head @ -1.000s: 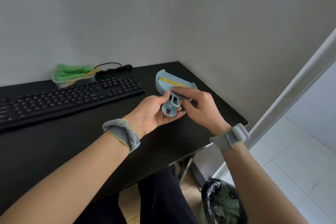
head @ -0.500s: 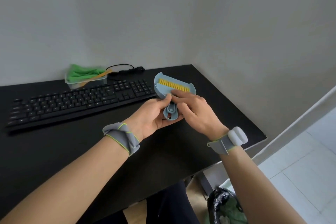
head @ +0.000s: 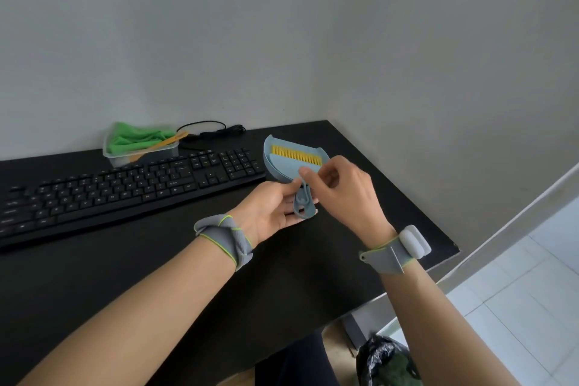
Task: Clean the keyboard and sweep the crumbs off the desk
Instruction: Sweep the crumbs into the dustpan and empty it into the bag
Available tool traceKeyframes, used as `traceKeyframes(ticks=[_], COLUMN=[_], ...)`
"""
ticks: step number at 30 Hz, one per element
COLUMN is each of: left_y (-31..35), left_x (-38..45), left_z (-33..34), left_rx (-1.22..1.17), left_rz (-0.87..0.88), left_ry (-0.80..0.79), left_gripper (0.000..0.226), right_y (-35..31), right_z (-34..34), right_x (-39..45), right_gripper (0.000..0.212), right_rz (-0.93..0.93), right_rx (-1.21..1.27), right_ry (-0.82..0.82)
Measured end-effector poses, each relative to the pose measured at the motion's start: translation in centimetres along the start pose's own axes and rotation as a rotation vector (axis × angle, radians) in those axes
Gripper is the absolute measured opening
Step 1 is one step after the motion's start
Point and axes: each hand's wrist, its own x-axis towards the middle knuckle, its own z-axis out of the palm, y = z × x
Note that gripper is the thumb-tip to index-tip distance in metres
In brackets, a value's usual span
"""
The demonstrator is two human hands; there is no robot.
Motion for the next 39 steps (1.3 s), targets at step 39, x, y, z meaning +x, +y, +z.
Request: traceKeyframes(ticks=[39], left_y=[2.7], left_x=[2.7], left_z=[-4.5], left_rx=[-0.006], left_rz=[-0.126], left_ry=[0.178], left_gripper=[0.028], right_y=[2.1], right_z=[9.0], right_x=[9.3], right_gripper=[0.057], right_rz=[0.104], right_rx=[0.007], right_ry=[-0.239])
